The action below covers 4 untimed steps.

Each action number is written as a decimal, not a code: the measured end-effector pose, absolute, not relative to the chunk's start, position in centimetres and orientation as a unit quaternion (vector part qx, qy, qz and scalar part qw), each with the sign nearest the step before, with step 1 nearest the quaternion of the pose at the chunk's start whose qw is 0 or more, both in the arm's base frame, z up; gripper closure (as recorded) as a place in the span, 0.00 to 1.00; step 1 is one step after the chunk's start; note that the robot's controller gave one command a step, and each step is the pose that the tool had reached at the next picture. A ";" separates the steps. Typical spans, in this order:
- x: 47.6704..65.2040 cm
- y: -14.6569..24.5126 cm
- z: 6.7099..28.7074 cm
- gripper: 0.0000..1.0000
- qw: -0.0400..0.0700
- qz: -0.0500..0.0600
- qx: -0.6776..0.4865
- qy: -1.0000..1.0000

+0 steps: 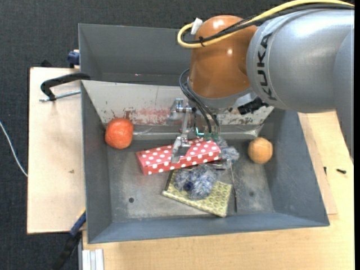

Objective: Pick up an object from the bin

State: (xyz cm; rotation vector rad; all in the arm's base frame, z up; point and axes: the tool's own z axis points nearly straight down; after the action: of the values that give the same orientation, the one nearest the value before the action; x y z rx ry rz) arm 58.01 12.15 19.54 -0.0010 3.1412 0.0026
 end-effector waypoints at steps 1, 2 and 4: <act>58.1 12.1 19.6 0.00 0.001 0.001 0.000 1.000; 58.7 12.2 16.1 0.00 0.006 0.002 0.015 1.000; 58.9 13.2 7.3 1.00 -0.002 -0.001 -0.024 1.000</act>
Offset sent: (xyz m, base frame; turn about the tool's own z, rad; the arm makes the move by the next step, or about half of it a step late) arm 0.0100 0.0019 -0.1254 0.0918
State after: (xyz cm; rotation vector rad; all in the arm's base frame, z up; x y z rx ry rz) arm 58.90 13.20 7.33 -0.0762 3.1450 -0.0038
